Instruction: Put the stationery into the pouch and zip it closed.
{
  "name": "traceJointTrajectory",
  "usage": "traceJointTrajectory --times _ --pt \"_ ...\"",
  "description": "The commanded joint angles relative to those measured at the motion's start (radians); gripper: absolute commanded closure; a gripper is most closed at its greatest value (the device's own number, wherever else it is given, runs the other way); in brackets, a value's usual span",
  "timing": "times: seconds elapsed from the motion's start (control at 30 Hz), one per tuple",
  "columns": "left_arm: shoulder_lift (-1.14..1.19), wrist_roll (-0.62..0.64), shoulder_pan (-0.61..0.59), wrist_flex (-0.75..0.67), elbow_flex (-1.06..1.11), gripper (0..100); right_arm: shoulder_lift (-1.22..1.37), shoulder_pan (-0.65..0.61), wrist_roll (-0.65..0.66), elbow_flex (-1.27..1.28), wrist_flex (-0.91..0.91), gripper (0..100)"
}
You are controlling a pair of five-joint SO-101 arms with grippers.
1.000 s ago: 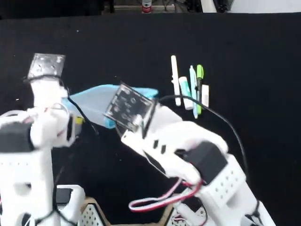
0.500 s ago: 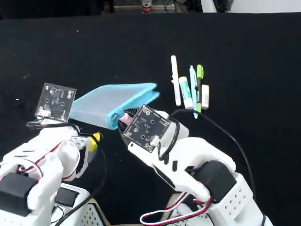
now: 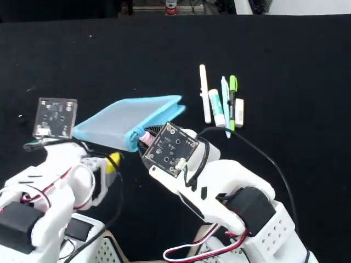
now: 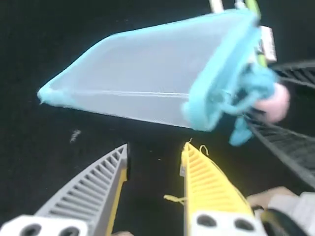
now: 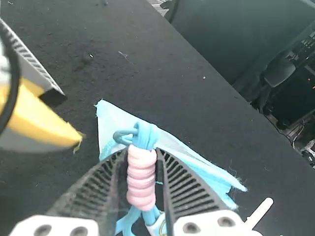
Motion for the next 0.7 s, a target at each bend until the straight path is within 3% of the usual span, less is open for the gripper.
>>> traceJointTrajectory --times 0.0,0.23,0.37,0.67 --pt "0.003 0.008 0.090 -0.049 -0.027 82 -0.019 -0.006 -0.009 -0.007 -0.031 98.8" --pt "-0.002 0.083 0.101 -0.170 0.050 82 -0.021 -0.008 -0.009 -0.007 -0.028 98.8" --pt "-0.002 0.098 0.093 -0.180 0.058 75 -0.022 -0.008 -0.009 -0.007 -0.026 98.8" --pt "0.000 0.089 0.056 -0.221 0.093 75 -0.025 -0.008 -0.009 -0.007 -0.021 98.8"
